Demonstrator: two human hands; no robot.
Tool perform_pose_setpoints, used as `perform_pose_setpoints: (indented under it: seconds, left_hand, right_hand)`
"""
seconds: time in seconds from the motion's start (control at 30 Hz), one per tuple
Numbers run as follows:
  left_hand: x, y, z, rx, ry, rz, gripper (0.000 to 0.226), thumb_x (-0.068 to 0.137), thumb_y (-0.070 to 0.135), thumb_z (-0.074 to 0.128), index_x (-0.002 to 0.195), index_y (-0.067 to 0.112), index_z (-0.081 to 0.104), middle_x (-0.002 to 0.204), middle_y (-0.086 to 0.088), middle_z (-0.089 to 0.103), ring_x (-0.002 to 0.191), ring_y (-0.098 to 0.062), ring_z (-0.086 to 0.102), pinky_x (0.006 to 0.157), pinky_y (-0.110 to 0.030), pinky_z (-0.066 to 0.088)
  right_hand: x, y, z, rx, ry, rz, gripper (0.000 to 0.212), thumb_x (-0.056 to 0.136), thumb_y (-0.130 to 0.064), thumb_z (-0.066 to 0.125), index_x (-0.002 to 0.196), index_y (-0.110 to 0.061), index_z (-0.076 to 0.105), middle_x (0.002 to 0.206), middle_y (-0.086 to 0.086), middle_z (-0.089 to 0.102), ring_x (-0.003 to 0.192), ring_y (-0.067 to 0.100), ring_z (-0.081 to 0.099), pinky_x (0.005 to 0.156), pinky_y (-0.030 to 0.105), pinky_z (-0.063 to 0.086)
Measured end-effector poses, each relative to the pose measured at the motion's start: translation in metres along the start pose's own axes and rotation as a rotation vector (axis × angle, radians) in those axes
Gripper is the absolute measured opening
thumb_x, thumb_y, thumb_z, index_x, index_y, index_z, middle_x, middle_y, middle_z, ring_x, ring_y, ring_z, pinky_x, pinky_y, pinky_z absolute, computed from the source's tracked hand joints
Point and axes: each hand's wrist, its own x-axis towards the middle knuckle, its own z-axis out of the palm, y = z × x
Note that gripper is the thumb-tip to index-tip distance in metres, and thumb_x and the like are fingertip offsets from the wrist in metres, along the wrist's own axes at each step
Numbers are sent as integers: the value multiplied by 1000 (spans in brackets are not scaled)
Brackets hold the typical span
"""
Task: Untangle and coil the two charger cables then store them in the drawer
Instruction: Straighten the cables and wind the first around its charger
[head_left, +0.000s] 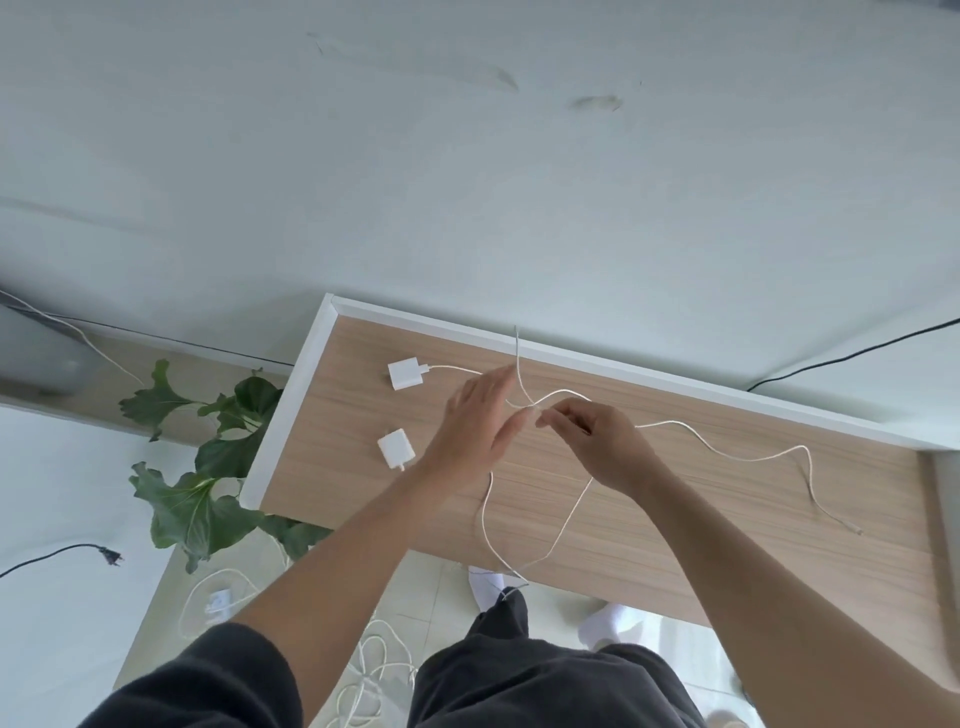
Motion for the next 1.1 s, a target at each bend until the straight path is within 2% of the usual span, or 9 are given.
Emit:
perform_pose_setpoints:
  seconds: [0.13,0.23,0.37,0.53,0.63,0.7,0.8,0.93,1.1]
  left_hand:
    - [15,13,8,-318,-16,-70,35,115,50,50,106,29,77,135,4,62,135,-22,57,117,-52,44]
    - [18,22,4,-448,-18,-161,32,115,37,55,104,28,83,157,-2,51,157,-13,39,127,-39,32]
    - [27,8,-6,-379,118,-270,33,114,31,57,99,26,86,152,-7,57,152,-15,43,122,-34,36]
    - [29,-17,-21,-205,341,-418,36,115,27,54,98,18,85,102,-6,74,111,-28,64,88,-35,43]
    - [29,-31,-27,-315,371,-605,46,115,42,52,91,15,81,90,-3,81,90,-32,77,82,-42,58]
    - [27,-19,-26,-446,289,-704,58,115,50,46,86,13,80,83,-2,83,72,-31,79,69,-40,61]
    - [21,13,-25,-532,-62,-771,79,113,68,28,98,14,84,91,-2,87,68,-21,79,49,-24,43]
    - [23,63,-7,-757,-501,-686,67,109,68,46,122,12,80,106,-4,85,74,-17,71,55,-27,31]
    - [38,111,24,-1031,-466,-717,42,105,50,69,117,11,80,92,2,74,63,-11,59,43,-19,29]
  right_hand:
    - [-6,-1,-7,-11,-8,-15,24,112,-39,64,100,-29,83,48,-18,44,47,8,39,51,18,33]
    - [-10,7,-12,-31,-11,-4,25,110,-43,64,98,-34,83,50,-12,35,47,10,31,48,20,28]
    - [-19,21,-28,-47,9,32,27,108,-48,66,92,-34,83,54,-10,33,49,11,29,49,23,24]
    - [-33,52,-65,-65,99,105,31,103,-55,72,86,-32,83,55,-11,35,49,10,31,50,25,26]
    - [-42,74,-86,-31,173,177,32,104,-53,71,87,-30,84,52,-11,35,46,9,29,51,29,26]
    - [-46,84,-94,-6,226,206,30,107,-49,69,90,-29,84,51,-11,36,44,9,28,47,25,25]
    - [-48,87,-93,16,268,201,28,109,-43,68,90,-27,82,53,-11,39,43,8,29,44,23,24]
    - [-50,73,-83,41,205,122,27,107,-47,69,92,-29,83,53,-12,38,47,8,29,48,24,26]
    - [-54,59,-74,30,120,20,28,103,-55,73,89,-32,81,58,-11,38,52,9,31,50,19,28]
